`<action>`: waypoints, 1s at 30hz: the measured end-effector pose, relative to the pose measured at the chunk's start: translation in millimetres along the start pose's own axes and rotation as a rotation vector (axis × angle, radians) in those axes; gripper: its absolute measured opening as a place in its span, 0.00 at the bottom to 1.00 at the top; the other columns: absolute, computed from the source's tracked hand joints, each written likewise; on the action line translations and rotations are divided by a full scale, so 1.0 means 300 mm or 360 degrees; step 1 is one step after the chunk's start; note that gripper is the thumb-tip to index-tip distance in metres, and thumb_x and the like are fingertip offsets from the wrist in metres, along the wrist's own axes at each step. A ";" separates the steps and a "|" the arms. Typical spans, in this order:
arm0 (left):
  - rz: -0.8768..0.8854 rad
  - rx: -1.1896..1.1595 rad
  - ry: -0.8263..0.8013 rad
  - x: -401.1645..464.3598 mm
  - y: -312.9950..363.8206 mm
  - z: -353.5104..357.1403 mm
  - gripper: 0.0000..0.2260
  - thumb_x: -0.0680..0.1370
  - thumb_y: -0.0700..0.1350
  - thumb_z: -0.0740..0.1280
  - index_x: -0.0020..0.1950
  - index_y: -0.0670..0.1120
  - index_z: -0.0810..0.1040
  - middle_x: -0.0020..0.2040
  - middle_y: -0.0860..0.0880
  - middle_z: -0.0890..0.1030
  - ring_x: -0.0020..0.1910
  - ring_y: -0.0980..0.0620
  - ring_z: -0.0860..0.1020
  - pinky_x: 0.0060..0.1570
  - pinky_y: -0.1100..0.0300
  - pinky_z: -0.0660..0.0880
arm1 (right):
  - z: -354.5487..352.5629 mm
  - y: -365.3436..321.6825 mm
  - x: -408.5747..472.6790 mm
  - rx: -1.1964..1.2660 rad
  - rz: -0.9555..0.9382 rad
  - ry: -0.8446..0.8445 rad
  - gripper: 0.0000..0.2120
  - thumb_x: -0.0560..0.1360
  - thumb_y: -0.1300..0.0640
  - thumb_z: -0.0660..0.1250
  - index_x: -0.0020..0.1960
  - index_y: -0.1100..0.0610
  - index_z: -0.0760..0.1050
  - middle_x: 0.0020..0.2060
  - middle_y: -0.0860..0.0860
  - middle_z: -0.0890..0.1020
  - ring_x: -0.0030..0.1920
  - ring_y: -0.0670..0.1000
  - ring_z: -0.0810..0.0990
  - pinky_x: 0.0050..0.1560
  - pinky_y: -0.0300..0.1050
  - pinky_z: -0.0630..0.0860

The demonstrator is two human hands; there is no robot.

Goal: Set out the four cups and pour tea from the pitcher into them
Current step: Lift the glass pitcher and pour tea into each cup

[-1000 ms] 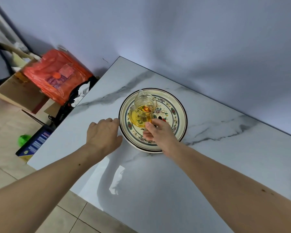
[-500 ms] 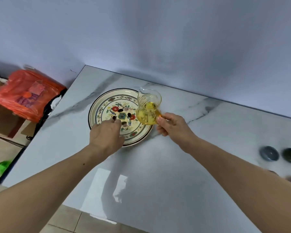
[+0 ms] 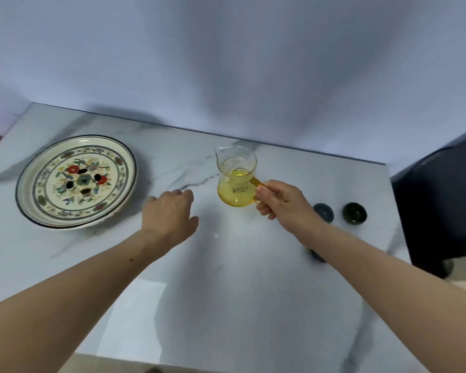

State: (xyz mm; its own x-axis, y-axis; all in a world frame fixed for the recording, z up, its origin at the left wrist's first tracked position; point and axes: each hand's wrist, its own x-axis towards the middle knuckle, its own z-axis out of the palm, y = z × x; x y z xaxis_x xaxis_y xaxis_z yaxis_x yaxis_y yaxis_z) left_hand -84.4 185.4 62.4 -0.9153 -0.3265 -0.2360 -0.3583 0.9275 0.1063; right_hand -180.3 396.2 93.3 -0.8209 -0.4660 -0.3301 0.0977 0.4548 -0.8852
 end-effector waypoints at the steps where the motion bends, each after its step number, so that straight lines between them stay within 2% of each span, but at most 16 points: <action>1: 0.0029 -0.0002 -0.0002 0.006 0.050 0.008 0.17 0.75 0.54 0.65 0.61 0.48 0.74 0.55 0.51 0.81 0.57 0.47 0.78 0.55 0.52 0.72 | -0.050 0.020 -0.013 -0.0002 0.0004 0.0037 0.09 0.79 0.52 0.62 0.44 0.54 0.78 0.36 0.51 0.80 0.37 0.48 0.78 0.39 0.41 0.74; 5: 0.0170 0.0027 -0.0001 0.042 0.231 0.024 0.17 0.76 0.53 0.64 0.61 0.48 0.74 0.54 0.51 0.80 0.56 0.47 0.78 0.55 0.53 0.71 | -0.234 0.090 -0.061 0.0004 0.0044 0.0190 0.10 0.79 0.52 0.63 0.44 0.55 0.78 0.35 0.52 0.79 0.35 0.48 0.76 0.39 0.41 0.73; 8: 0.0293 0.0030 -0.0015 0.075 0.349 0.032 0.16 0.76 0.53 0.64 0.61 0.47 0.74 0.55 0.51 0.80 0.56 0.47 0.78 0.55 0.53 0.71 | -0.359 0.140 -0.091 0.0035 0.0062 0.0295 0.12 0.79 0.54 0.63 0.46 0.62 0.77 0.35 0.55 0.77 0.34 0.49 0.74 0.35 0.38 0.73; 12: 0.0432 0.0017 0.0004 0.121 0.511 0.063 0.18 0.76 0.54 0.64 0.63 0.48 0.73 0.55 0.51 0.80 0.57 0.47 0.78 0.56 0.53 0.71 | -0.525 0.211 -0.134 0.0049 0.0056 0.0457 0.12 0.79 0.53 0.62 0.46 0.62 0.77 0.33 0.49 0.78 0.33 0.47 0.74 0.35 0.35 0.73; 15: 0.0484 -0.0015 -0.0007 0.145 0.656 0.101 0.20 0.76 0.55 0.64 0.65 0.48 0.73 0.56 0.51 0.80 0.58 0.47 0.77 0.57 0.53 0.71 | -0.656 0.275 -0.152 0.0064 0.0053 0.0553 0.13 0.80 0.54 0.61 0.46 0.62 0.77 0.33 0.48 0.77 0.32 0.44 0.73 0.32 0.29 0.71; 17: 0.0495 -0.0059 -0.0007 0.156 0.723 0.121 0.21 0.76 0.57 0.65 0.65 0.48 0.73 0.57 0.51 0.80 0.58 0.47 0.76 0.57 0.53 0.71 | -0.719 0.300 -0.164 -0.0002 0.0032 0.0580 0.12 0.79 0.51 0.61 0.43 0.58 0.77 0.33 0.48 0.77 0.33 0.43 0.73 0.36 0.33 0.71; 21: 0.0478 -0.0163 -0.0005 0.178 0.886 0.170 0.22 0.73 0.58 0.67 0.62 0.48 0.75 0.56 0.50 0.80 0.58 0.46 0.76 0.56 0.53 0.71 | -0.864 0.390 -0.172 -0.0176 0.0024 0.0637 0.15 0.78 0.48 0.63 0.42 0.59 0.77 0.33 0.51 0.76 0.34 0.42 0.74 0.45 0.45 0.73; 26: 0.0515 -0.0122 0.0016 0.233 1.061 0.272 0.27 0.71 0.61 0.68 0.65 0.49 0.73 0.58 0.49 0.78 0.60 0.46 0.74 0.57 0.52 0.69 | -1.001 0.513 -0.154 -0.0473 -0.0007 0.0697 0.17 0.76 0.43 0.62 0.38 0.55 0.76 0.33 0.55 0.74 0.37 0.51 0.72 0.44 0.52 0.74; 30: 0.0595 -0.0049 -0.0023 0.300 1.141 0.342 0.33 0.70 0.64 0.69 0.69 0.49 0.69 0.63 0.48 0.76 0.65 0.46 0.70 0.62 0.51 0.67 | -1.042 0.582 -0.126 -0.0641 0.0016 0.0743 0.20 0.76 0.42 0.61 0.38 0.58 0.74 0.32 0.54 0.73 0.38 0.57 0.73 0.40 0.47 0.69</action>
State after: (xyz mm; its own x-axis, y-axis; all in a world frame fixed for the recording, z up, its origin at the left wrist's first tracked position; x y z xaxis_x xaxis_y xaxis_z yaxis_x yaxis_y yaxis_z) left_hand -270.6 492.0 -21.8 -0.9813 0.0365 -0.1888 -0.0054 0.9763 0.2165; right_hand -308.1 730.4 53.8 -0.9896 -0.1205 -0.0788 -0.0389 0.7506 -0.6596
